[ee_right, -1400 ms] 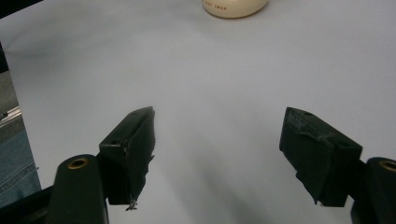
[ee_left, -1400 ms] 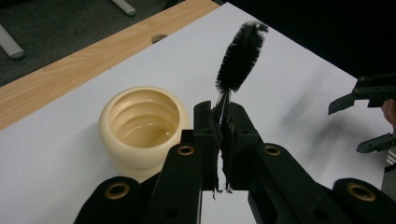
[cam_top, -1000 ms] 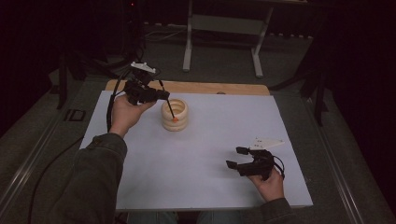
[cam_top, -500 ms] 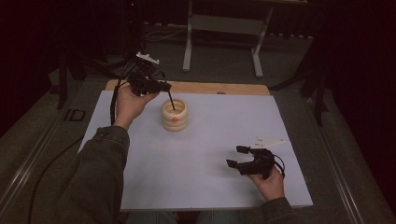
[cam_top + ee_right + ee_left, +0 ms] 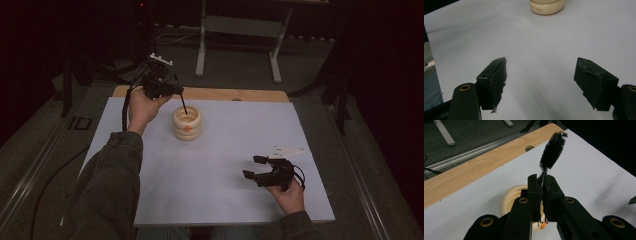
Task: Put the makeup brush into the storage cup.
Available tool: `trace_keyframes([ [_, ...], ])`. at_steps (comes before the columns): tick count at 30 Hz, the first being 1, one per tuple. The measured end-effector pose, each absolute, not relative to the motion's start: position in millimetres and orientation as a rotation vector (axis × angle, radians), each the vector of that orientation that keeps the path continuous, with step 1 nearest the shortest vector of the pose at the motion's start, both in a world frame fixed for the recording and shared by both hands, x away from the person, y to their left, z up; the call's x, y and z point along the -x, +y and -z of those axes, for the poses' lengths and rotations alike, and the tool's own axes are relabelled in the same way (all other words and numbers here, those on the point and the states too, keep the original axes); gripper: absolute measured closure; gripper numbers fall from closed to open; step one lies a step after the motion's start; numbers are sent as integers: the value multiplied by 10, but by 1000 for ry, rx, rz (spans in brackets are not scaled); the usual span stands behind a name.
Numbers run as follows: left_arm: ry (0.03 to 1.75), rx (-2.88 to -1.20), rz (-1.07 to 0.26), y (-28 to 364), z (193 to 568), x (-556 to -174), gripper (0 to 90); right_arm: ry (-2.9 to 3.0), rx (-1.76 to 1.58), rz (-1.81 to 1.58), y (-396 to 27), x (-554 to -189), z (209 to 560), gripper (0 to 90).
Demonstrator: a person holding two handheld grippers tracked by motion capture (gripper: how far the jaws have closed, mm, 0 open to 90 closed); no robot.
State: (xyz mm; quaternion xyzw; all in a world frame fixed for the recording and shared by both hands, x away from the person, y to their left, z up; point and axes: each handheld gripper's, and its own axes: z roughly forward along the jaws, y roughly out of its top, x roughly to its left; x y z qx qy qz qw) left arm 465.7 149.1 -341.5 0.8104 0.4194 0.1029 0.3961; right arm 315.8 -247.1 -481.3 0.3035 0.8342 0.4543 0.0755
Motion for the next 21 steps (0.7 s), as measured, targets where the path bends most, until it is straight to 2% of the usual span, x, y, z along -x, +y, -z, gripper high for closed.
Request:
trace_keyframes([
  [21, 1126, -2038, -263, 1474, 3583, -4714, 858, 2498, -909, -1369, -2477, -3161, 4809, 258],
])
